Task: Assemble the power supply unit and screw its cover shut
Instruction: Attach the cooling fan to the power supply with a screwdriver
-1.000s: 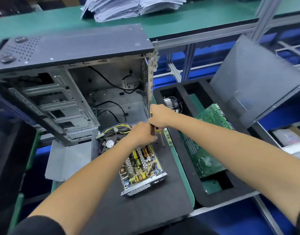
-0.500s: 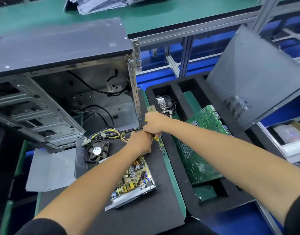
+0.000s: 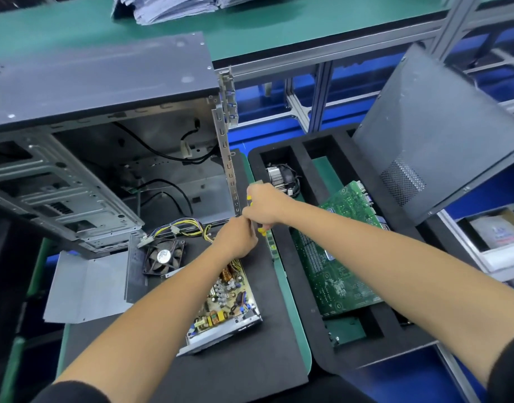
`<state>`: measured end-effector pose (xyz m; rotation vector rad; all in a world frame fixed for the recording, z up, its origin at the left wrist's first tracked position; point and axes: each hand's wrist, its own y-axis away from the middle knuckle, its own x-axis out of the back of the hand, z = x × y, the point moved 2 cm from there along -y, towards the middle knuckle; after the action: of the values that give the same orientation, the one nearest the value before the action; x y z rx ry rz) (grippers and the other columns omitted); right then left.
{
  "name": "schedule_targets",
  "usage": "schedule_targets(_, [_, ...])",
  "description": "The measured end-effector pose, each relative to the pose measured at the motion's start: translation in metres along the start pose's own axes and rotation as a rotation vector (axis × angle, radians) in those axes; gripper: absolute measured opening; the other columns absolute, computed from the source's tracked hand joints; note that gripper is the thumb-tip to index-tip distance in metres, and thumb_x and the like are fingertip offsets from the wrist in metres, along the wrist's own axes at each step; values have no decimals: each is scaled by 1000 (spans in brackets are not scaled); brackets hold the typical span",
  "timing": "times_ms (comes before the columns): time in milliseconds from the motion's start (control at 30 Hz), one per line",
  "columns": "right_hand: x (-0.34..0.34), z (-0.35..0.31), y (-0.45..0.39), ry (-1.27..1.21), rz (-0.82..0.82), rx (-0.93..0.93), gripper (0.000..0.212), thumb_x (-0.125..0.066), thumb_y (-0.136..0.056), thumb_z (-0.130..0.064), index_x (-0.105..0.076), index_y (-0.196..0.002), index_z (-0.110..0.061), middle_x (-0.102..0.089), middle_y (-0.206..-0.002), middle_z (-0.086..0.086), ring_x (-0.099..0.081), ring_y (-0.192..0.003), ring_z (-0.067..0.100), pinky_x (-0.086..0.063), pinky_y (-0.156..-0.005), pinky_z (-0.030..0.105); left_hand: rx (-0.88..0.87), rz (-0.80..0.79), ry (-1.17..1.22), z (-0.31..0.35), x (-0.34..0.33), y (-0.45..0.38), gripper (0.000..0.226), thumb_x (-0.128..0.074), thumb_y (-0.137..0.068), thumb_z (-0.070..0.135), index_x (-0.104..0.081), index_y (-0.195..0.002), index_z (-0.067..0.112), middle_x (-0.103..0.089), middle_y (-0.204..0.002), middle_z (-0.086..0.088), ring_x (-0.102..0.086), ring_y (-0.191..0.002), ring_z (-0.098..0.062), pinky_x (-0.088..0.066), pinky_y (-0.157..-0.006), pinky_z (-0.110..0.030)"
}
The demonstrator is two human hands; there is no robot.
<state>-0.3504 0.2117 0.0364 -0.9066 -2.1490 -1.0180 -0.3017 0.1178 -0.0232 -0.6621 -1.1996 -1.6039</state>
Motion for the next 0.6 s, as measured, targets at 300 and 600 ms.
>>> schedule_targets(300, [36,-42,18,-142,315,144,17,-49,-89,-14,-35,-79,-11,-47,-73,5,-62,-70,36,-41,-53,32,-40,193,442,-20,49,38,12,-76,-79,11,-70,-74,20,-65,-68,4,-53,-60,-4,-38,-52,-6])
schedule_targets(600, [15,-66,48,-170,364,217,11,-50,-92,-17,-45,-91,-7,-55,-77,9,-58,-64,29,-50,-59,37,-67,136,372,-44,44,79,17,-80,-77,15,-64,-71,19,-63,-66,2,-54,-59,-10,-45,-59,-24])
